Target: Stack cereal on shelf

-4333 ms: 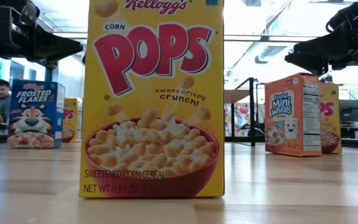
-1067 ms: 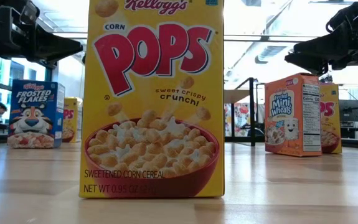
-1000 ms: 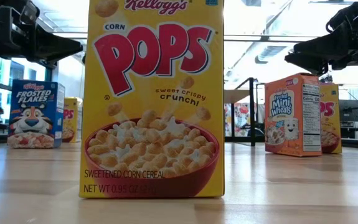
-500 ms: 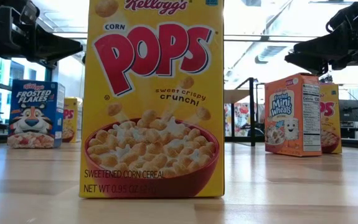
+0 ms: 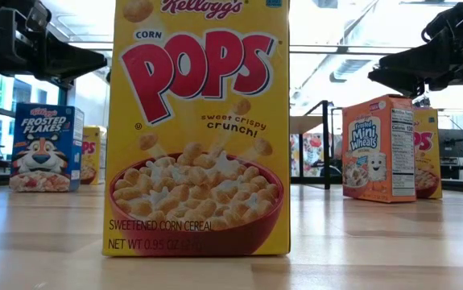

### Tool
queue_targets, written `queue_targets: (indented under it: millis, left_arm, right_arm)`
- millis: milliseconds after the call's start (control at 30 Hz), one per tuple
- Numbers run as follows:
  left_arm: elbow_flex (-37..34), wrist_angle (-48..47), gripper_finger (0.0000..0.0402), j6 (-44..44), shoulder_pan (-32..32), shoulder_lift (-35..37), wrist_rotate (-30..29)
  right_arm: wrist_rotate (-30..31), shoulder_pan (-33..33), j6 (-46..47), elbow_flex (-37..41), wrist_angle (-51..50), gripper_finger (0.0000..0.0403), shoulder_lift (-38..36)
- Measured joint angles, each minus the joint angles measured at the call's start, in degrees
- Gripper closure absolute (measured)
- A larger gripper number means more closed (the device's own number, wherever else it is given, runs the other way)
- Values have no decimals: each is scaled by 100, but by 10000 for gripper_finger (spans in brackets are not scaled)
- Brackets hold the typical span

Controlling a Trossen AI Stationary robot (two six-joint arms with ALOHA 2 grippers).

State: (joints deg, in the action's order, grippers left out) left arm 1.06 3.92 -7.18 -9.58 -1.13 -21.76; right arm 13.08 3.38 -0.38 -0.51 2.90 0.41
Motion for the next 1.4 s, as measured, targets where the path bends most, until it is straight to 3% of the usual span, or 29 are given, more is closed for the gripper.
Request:
queue_targets:
  millis: [433,833,1400]
  left_arm:
    - [0,1,330,0,2,2,2]
    - [0,-2,330,2,0,0,0]
    - [0,0,330,0,2,2,0]
  right_arm:
    - [-64,0,12,0,-7,151,2]
    - [-236,0,-6,0,-26,76,1]
    - [-108,0,44,0,-9,73,0]
